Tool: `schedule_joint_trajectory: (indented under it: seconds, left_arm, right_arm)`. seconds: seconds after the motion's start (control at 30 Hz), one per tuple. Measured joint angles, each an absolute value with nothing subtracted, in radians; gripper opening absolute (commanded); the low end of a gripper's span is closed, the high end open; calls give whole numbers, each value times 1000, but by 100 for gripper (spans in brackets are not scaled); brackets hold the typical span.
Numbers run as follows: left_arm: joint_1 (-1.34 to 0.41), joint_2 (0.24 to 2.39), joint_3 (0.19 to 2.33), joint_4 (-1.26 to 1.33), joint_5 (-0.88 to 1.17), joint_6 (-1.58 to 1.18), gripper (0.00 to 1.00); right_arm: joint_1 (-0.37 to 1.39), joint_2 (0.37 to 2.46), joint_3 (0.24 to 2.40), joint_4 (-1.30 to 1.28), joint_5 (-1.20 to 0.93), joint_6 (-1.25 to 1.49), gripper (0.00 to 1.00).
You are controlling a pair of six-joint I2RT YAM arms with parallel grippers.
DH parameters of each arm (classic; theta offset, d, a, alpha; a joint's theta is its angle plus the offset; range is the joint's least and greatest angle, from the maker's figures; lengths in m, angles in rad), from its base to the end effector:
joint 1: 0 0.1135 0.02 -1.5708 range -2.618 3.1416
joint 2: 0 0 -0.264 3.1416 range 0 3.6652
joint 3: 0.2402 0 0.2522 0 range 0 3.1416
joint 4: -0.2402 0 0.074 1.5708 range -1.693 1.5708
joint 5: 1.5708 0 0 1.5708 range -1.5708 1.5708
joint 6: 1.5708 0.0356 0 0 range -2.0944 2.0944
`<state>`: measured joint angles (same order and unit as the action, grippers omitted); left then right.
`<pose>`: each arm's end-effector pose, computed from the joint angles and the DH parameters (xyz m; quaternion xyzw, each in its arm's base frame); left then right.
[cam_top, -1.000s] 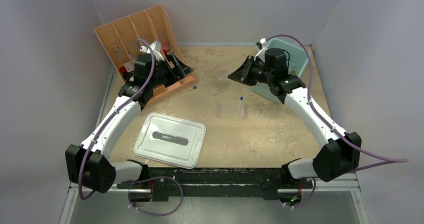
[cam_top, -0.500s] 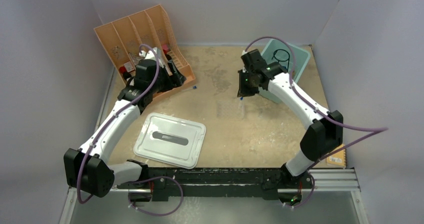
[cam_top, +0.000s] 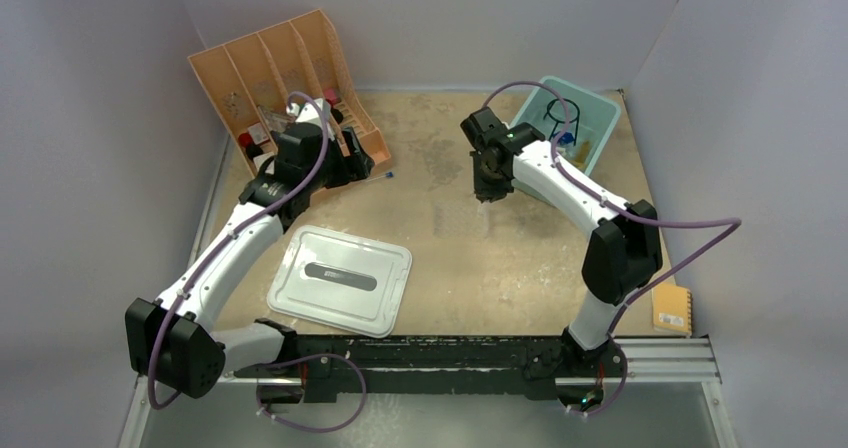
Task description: Organize the chemistry lab equipment
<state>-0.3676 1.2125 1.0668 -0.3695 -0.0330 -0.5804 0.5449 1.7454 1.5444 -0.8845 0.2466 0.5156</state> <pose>0.2560 -0.0973 0.3305 -0.1000 0.8580 -0.2172 0.4546 0.3196 0.1836 0.2874 0.0154 0.9637 0.0176 0.2661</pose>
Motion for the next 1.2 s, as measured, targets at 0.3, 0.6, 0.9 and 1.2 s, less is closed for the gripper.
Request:
schedule_joint_trajectory:
  seconds: [0.3, 0.6, 0.9, 1.2]
  left_arm:
    - [-387, 1213, 1067, -385, -58, -559, 73]
    - [-393, 1219, 1067, -385, -66, -556, 73]
    - [-394, 1222, 1067, -385, -68, -556, 73]
    - [-394, 1222, 1067, -385, -68, -556, 73]
  right_arm:
    - [545, 1778, 1544, -842, 254, 531, 1]
    - [545, 1841, 1544, -839, 254, 531, 1]
    - [545, 1863, 1545, -840, 253, 532, 5]
    - [545, 1879, 1552, -844, 253, 543, 23]
